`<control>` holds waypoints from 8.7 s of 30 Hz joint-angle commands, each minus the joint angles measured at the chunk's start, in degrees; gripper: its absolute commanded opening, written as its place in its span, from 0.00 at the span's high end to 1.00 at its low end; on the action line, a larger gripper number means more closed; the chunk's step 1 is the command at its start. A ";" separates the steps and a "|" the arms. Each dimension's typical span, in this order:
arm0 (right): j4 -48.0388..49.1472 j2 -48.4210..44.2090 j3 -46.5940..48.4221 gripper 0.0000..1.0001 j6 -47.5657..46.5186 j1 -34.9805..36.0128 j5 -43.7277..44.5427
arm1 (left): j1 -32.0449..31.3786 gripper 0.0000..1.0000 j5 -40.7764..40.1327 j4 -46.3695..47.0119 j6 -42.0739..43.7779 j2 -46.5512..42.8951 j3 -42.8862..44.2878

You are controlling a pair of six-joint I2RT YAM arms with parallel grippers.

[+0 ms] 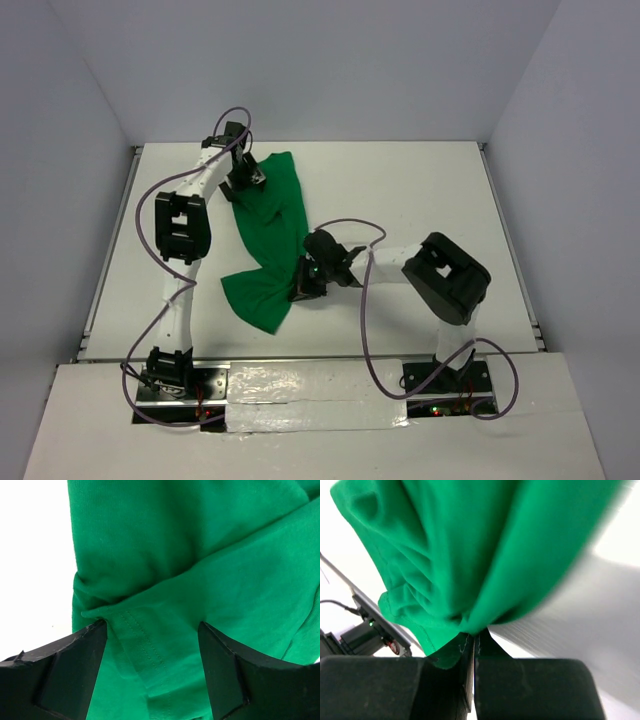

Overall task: Fold and stack the t-shirts
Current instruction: Rotate the tshirt 90 degrees, then grab the bottom of the folded rectangular tshirt with both arms, then fold the folded rectangular tshirt in 1/3 of the way

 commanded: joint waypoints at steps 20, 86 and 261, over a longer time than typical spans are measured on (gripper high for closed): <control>-19.02 -25.76 -19.82 0.71 -12.43 -8.19 22.56 | -7.20 0.16 3.01 18.11 11.48 8.28 10.35; -38.62 -15.12 3.03 0.42 -12.26 24.41 33.09 | -9.92 0.03 -7.73 9.68 2.17 -48.14 -53.79; -28.69 3.05 33.87 1.00 -20.87 -22.52 17.01 | -7.20 1.00 8.81 24.00 -9.70 -34.26 -42.11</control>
